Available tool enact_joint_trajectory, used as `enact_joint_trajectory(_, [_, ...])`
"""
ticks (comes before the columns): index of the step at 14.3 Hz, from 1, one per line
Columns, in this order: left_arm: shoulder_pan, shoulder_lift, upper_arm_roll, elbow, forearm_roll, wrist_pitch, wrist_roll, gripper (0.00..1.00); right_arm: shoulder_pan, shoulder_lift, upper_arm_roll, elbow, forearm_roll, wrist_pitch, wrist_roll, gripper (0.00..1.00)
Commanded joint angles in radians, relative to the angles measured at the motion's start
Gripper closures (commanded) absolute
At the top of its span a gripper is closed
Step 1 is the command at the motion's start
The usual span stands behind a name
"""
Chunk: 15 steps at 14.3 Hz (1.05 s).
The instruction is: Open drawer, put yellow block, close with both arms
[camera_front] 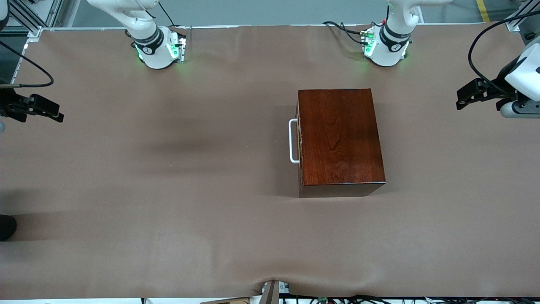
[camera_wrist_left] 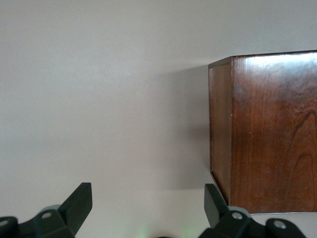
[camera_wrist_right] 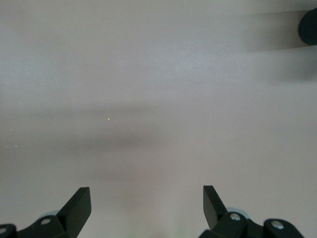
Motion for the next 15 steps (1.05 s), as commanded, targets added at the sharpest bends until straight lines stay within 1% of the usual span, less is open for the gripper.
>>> enact_joint_trajectory(1, [0.006,-0.004,0.000,0.005,-0.002,-0.002,0.014,0.00,-0.018,-0.028,0.016,-0.020,-0.001,0.000,-0.004,0.00])
enact_joint_trajectory(4, [0.006,-0.001,0.002,0.020,-0.003,-0.002,0.019,0.00,-0.017,-0.028,0.018,-0.020,-0.001,0.002,-0.004,0.00])
enact_joint_trajectory(15, [0.006,0.001,-0.002,0.017,-0.003,0.009,0.014,0.00,-0.012,-0.028,0.019,-0.019,0.000,-0.001,0.002,0.00])
